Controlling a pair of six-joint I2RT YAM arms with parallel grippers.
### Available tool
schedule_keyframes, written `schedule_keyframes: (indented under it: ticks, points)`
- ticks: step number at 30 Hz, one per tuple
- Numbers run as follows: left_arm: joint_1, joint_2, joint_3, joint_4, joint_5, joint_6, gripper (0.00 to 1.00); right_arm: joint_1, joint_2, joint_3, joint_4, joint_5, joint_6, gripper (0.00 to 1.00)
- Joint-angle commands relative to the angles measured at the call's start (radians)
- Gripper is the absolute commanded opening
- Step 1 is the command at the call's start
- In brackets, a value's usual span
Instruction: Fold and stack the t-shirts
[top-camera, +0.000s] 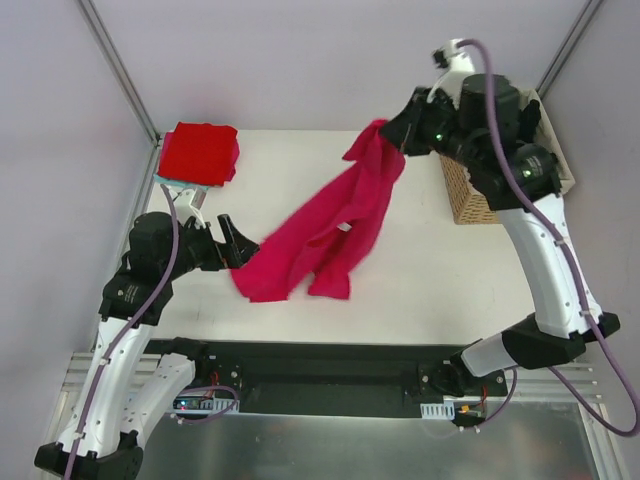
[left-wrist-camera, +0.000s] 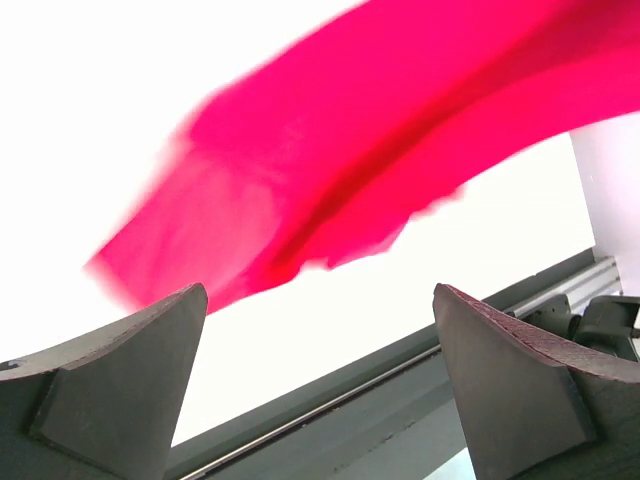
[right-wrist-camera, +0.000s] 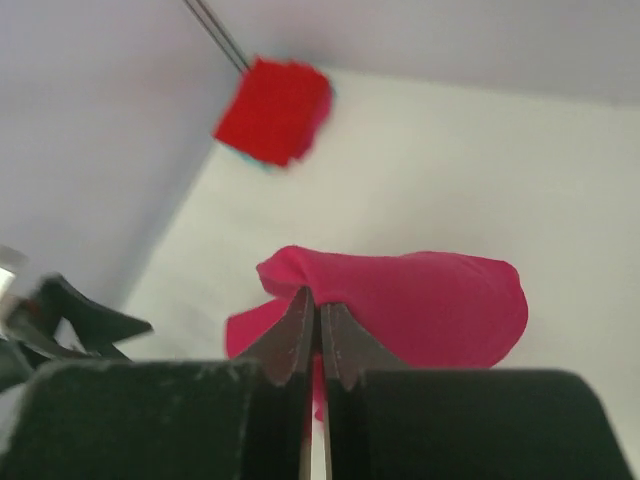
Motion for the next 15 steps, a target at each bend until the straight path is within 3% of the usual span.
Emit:
schedule_keyframes:
  ticks: [1, 6, 15]
  points:
    - [0.013, 0.04, -0.003, 0.055, 0.05, -0.008, 0.96, 0.053, 0.022, -0.024, -0.269, 0.093, -0.118, 0.01]
    - [0.013, 0.077, -0.01, 0.093, 0.07, -0.022, 0.95, 0.071, 0.031, -0.026, -0.211, 0.091, -0.108, 0.01]
    - [0.013, 0.08, -0.026, 0.108, 0.059, -0.031, 0.95, 0.091, 0.174, 0.219, -0.385, -0.021, -0.12, 0.01]
